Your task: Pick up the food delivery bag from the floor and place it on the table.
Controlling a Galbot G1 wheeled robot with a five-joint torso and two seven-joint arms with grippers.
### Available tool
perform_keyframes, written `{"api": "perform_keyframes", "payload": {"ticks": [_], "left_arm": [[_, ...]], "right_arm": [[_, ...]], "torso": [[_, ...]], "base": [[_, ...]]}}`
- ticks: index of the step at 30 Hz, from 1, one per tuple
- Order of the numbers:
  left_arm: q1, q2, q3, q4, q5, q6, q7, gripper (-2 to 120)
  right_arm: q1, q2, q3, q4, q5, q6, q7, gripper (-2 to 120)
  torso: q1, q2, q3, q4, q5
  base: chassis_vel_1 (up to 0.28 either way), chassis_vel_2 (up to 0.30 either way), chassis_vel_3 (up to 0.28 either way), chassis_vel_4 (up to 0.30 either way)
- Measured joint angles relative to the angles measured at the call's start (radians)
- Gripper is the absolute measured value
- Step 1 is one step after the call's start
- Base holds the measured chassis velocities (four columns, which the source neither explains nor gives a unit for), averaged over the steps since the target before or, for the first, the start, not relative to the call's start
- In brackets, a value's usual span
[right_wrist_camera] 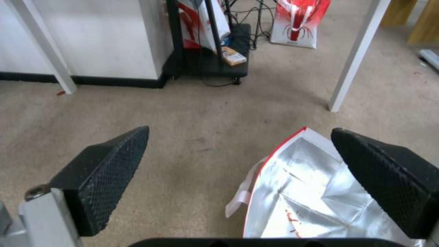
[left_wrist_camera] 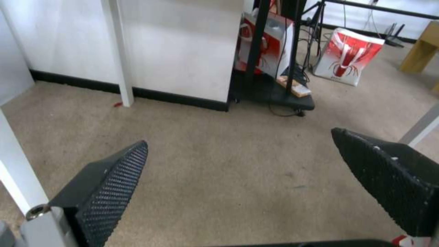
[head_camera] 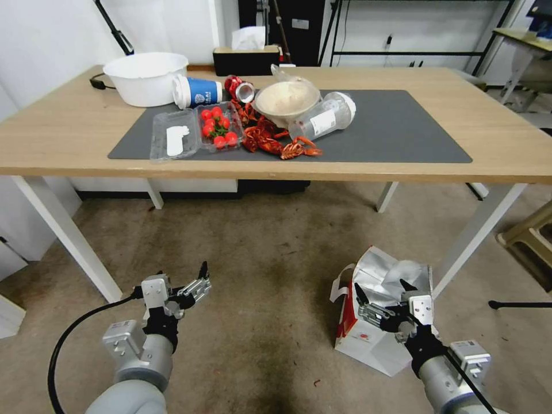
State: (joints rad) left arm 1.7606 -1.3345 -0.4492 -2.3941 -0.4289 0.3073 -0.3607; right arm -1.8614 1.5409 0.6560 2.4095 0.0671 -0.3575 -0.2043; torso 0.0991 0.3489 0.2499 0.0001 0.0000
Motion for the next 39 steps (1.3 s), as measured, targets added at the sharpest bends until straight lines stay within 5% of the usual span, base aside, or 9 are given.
{"api": "perform_keyframes", "payload": {"ticks": [39], "left_arm": [[-0.003,0.001,0.002,0.012,-0.001,-0.009,0.001,100]], "right_arm": [[0.001,-0.003,0.002,-0.009,-0.002,0.000,-0.001,100]], "torso": [[-0.042,-0.153,-0.111,0.0000,-0.0001]], "base": [[0.000,0.000,0.000,0.000]]}}
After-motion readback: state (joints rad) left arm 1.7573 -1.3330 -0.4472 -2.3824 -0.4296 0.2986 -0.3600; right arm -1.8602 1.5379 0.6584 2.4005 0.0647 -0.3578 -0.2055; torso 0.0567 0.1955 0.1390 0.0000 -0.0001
